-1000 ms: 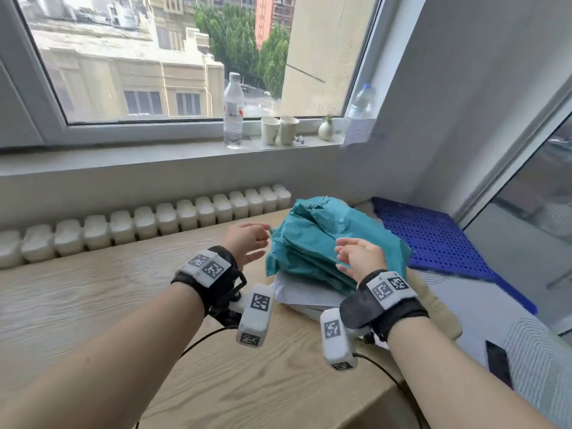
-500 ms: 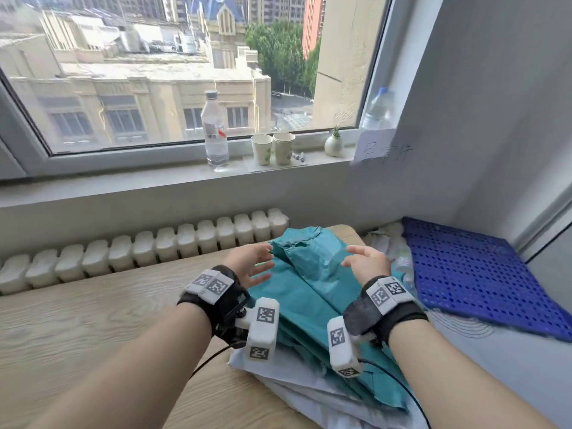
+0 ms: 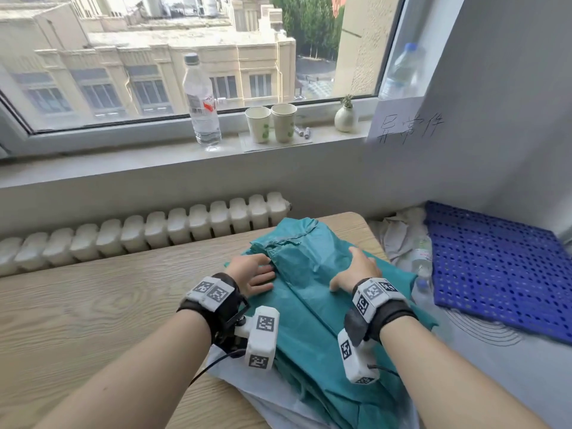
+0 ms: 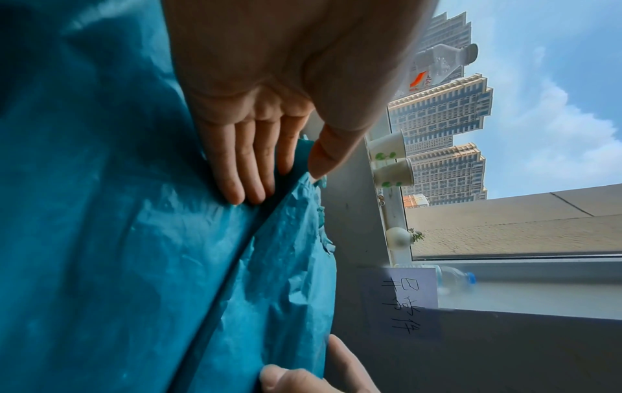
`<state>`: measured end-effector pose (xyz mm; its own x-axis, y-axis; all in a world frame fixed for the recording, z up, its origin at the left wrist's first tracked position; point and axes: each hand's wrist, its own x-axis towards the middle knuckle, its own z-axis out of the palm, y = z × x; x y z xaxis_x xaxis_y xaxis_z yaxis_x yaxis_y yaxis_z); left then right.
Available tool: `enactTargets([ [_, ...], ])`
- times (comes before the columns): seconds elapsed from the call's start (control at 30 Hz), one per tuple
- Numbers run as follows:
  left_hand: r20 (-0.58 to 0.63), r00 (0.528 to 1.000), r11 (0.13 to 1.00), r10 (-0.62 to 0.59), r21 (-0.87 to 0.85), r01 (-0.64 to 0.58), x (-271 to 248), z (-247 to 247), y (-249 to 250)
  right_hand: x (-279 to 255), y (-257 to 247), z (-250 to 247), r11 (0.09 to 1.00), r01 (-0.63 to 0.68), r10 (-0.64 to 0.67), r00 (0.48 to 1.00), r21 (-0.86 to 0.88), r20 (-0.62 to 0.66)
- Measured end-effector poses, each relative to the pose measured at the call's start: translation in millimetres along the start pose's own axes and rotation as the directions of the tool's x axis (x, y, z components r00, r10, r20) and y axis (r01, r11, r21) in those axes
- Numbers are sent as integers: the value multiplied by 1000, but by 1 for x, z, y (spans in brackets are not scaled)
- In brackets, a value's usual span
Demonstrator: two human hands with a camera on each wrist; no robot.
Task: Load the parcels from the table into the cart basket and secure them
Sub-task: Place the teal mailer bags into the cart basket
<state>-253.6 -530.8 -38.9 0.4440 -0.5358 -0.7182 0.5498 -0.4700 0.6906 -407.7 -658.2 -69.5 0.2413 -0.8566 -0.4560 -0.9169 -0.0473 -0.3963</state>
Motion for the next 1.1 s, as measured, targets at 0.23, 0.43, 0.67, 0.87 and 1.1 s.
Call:
enactTargets([
  [0.23,81,995,999,49,-1,-49,-4,5,11,-2,-11,-15,997,70,-69,997,41,-41],
  [0.43,42,979,977,200,-89,-196,-20,-15,32,-34,-52,-58,898,265,-194,955,353,-222],
  [0.67,37,961,958,274,72,-276,-57,-57,40,-72,-124,-54,376,6,-210,975,927,79],
  [0.87,61,951,937,303,165,-309,-91,-114,28,-120,-169,0,367,-106,-290,931,924,222],
  [1.1,-137,900,909,414,116,-400,-123,-200,14,-186,-205,28,492,-28,-394,884,870,251],
])
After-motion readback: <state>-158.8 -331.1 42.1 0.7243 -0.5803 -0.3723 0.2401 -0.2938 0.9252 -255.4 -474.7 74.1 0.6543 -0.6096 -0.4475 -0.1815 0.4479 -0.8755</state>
